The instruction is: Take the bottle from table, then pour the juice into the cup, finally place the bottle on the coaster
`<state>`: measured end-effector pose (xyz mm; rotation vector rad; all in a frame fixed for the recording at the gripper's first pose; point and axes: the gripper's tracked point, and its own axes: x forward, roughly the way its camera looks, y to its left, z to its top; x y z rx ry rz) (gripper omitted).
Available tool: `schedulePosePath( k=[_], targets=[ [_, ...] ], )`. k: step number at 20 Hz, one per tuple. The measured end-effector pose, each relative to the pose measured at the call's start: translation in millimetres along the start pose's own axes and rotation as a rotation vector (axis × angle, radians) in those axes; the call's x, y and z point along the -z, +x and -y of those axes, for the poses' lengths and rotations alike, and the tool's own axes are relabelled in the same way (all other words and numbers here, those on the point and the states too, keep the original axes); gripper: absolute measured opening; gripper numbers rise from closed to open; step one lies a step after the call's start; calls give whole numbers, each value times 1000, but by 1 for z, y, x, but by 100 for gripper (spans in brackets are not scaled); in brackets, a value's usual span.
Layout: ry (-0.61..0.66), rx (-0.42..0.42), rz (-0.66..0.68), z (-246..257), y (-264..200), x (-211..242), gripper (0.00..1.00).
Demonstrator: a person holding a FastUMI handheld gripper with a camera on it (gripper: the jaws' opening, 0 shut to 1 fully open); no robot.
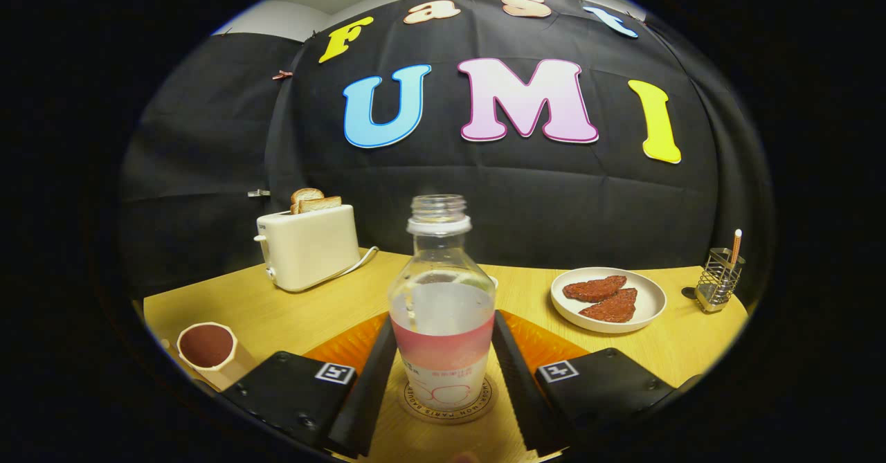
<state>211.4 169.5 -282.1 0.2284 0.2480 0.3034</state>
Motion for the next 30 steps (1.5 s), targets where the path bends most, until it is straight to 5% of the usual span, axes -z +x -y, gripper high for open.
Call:
schedulePosePath(
  k=[5,18,30],
  targets=[
    [31,8,-2,2,-5,-4,100],
    [0,34,-9,-1,-90,-40,99],
    [-63,99,26,-4,-193,-128,99]
  ],
)
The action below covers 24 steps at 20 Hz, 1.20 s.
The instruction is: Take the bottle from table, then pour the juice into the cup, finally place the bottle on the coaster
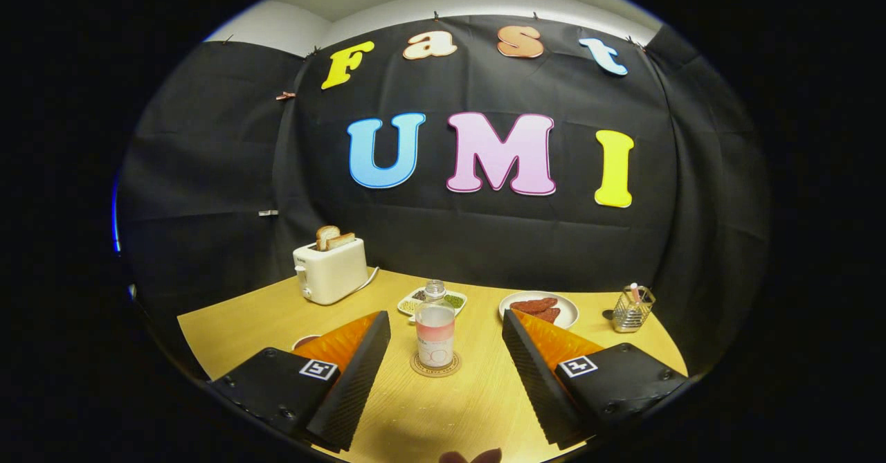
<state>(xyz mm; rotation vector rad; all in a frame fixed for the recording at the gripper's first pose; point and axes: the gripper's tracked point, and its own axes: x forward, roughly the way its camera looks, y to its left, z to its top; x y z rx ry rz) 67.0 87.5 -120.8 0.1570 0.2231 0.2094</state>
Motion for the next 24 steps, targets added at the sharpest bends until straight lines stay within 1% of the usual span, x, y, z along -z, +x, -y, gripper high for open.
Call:
schedulePosePath(
  k=[7,13,19,24],
  targets=[
    [-43,-5,33,-7,-45,-50,97],
    [-87,38,54,3,-78,-78,98],
    [-92,86,80,12,-97,-87,98],
    [-81,108,77,14,-104,-83,98]
  ],
)
